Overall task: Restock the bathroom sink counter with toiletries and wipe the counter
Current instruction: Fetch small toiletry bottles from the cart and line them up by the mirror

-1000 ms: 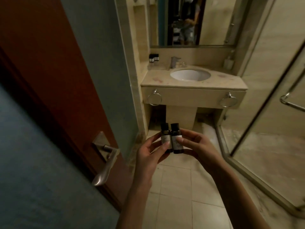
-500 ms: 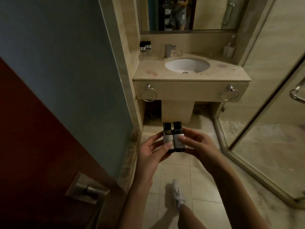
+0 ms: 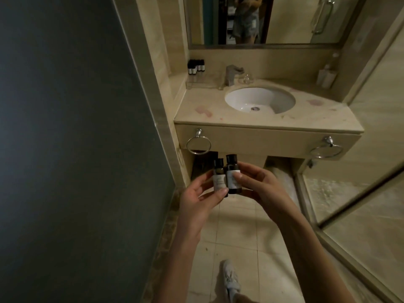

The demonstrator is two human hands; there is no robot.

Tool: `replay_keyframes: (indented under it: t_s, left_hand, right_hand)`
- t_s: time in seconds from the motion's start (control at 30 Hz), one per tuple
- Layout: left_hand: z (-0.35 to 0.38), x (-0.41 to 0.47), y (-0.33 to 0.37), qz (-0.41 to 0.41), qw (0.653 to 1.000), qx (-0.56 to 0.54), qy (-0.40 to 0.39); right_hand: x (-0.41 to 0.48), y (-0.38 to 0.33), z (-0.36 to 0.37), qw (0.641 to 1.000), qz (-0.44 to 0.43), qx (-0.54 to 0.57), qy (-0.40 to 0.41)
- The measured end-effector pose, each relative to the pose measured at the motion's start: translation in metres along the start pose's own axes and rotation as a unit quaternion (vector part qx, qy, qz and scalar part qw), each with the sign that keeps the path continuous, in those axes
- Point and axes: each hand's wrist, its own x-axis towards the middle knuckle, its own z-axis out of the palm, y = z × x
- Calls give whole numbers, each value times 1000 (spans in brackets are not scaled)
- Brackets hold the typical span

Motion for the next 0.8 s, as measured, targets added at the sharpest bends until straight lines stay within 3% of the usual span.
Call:
replay_keyframes:
  t_s: [0.5,0.8]
  left_hand:
    - [27,197,54,2,1000,4,-1]
    - [7,339,81,22,999,16,-26]
  right_hand:
    - [211,-42,-51,994,12,-24,-106]
    - [339,-47,-41,998,-12,-22,-60]
